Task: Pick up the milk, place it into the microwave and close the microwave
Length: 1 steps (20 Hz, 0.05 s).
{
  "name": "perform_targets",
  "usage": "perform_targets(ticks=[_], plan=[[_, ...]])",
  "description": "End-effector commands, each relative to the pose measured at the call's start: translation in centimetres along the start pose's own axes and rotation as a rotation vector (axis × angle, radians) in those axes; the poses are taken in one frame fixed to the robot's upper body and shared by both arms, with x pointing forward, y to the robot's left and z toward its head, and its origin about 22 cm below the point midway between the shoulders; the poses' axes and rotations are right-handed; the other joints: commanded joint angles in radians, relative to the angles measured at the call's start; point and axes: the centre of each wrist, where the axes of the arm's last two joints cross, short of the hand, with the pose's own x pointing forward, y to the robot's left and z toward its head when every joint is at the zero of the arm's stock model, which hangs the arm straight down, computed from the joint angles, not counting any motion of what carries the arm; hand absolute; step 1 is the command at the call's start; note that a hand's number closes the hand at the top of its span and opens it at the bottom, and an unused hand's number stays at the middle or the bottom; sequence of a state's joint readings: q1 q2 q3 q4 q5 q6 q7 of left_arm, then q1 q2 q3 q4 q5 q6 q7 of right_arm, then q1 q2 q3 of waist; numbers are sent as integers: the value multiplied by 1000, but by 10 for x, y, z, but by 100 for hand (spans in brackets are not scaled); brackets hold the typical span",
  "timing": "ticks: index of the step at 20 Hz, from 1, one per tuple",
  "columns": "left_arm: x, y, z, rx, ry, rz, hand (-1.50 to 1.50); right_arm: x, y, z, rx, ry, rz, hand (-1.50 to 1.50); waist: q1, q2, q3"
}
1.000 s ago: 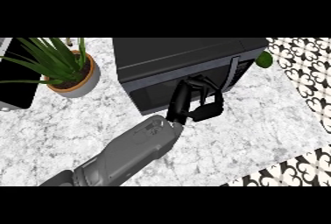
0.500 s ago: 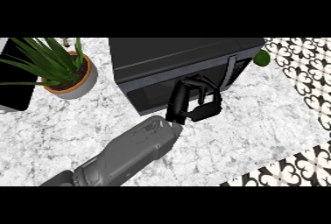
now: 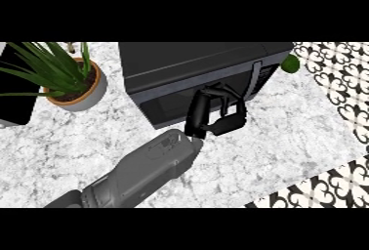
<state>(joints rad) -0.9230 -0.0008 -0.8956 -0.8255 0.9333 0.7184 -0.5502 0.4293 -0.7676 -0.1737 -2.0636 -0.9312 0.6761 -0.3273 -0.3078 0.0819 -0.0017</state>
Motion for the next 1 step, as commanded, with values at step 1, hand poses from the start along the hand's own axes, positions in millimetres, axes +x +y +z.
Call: perform_targets(ticks=[1], plan=[[3,14,-24,96,13,-18,150,-1,4,-1,18,-6,-21,-150,-10,10,0]])
